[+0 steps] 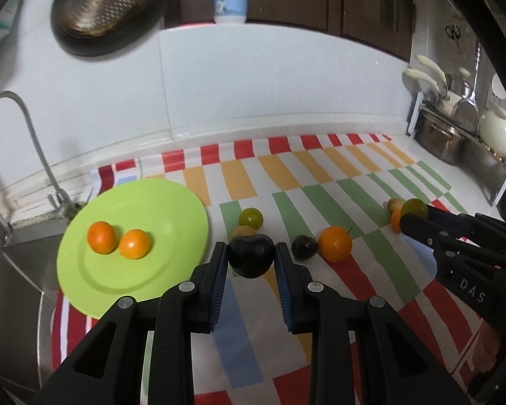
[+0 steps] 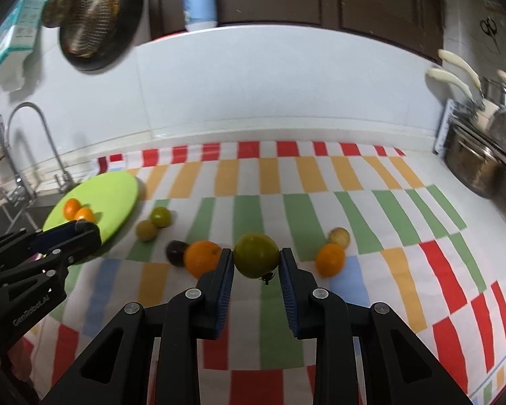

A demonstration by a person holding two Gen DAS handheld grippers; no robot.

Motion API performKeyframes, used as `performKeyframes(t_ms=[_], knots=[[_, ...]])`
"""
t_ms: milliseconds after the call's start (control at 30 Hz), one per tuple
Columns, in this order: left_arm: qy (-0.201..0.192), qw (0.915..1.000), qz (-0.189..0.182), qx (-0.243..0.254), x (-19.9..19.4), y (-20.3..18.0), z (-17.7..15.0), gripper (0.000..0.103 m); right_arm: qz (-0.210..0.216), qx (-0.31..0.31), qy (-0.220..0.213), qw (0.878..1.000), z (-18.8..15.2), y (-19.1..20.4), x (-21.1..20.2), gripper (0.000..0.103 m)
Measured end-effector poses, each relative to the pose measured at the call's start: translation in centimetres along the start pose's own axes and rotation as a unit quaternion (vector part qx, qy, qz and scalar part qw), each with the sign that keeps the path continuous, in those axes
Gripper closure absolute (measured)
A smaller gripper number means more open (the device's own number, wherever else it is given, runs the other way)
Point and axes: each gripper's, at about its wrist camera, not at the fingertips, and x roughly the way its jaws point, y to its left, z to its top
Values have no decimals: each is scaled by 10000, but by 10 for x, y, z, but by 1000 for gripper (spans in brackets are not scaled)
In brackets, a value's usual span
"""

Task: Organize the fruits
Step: 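Carry the plum and green fruit to the green plate and release both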

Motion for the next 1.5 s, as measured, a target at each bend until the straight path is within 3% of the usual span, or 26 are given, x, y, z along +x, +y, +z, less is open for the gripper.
performKeyframes(t_ms=[500,933,1500], knots=[[-395,9981,388,-264,-50,22,-7,75,715,-425,-316,9960,10,45,-27,74],[-606,9946,749,-396,-83,54,-17,75,1095,-723,-528,9899,18,84,-41,74],[-826,9912,946,-426,-79,98,1,75,1622,-898,-475,9815,47,139,-17,74]])
